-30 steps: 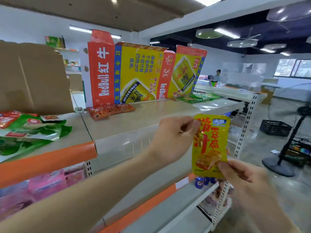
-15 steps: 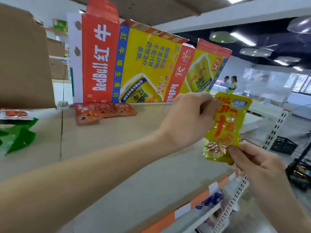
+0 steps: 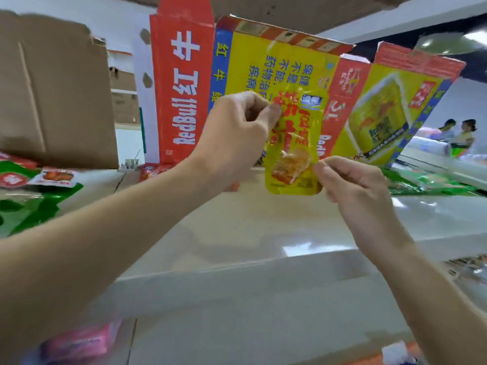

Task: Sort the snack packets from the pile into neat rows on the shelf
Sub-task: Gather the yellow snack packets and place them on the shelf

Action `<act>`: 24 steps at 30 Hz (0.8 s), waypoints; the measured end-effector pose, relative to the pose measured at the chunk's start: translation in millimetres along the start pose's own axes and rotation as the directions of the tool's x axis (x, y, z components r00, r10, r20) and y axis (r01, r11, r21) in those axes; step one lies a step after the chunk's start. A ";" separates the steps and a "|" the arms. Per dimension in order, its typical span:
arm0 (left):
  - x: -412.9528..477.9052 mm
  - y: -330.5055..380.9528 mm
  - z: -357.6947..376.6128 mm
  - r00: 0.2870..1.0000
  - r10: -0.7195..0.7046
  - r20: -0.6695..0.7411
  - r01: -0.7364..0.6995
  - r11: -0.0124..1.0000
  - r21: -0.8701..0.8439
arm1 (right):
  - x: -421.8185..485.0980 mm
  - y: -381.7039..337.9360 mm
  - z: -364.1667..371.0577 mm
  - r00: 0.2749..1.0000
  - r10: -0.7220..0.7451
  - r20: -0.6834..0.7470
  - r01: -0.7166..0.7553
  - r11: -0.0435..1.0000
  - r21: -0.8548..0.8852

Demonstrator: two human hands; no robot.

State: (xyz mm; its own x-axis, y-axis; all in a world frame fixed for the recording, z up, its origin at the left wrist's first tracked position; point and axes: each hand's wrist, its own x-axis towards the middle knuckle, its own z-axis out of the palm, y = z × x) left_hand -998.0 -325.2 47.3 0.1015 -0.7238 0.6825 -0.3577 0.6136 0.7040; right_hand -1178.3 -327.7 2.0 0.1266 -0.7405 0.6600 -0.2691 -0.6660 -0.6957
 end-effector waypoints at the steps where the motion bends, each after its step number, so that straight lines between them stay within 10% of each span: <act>1: 5.8 -2.7 4.0 1.000 -0.018 -0.017 0.018 1.000 0.021 | 10.0 5.1 -2.2 1.000 -0.004 0.028 0.004 1.000 -0.005; 15: 90.3 -69.7 48.1 0.922 -0.043 -0.386 0.189 0.919 0.347 | 146.7 65.8 -1.5 0.928 -0.032 0.370 0.138 0.955 -0.263; 24: 80.0 -134.7 62.0 0.957 -0.274 -0.093 0.233 0.537 0.811 | 144.5 125.4 19.7 0.853 0.167 0.495 0.101 0.877 -0.469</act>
State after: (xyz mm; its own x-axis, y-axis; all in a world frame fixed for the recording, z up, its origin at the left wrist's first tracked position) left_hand -999.2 -485.3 -5.0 0.2818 -0.8314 0.4789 -0.9212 -0.0950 0.3772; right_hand -1174.9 -519.9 4.6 0.5360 -0.7866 0.3065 -0.6710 -0.6172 -0.4109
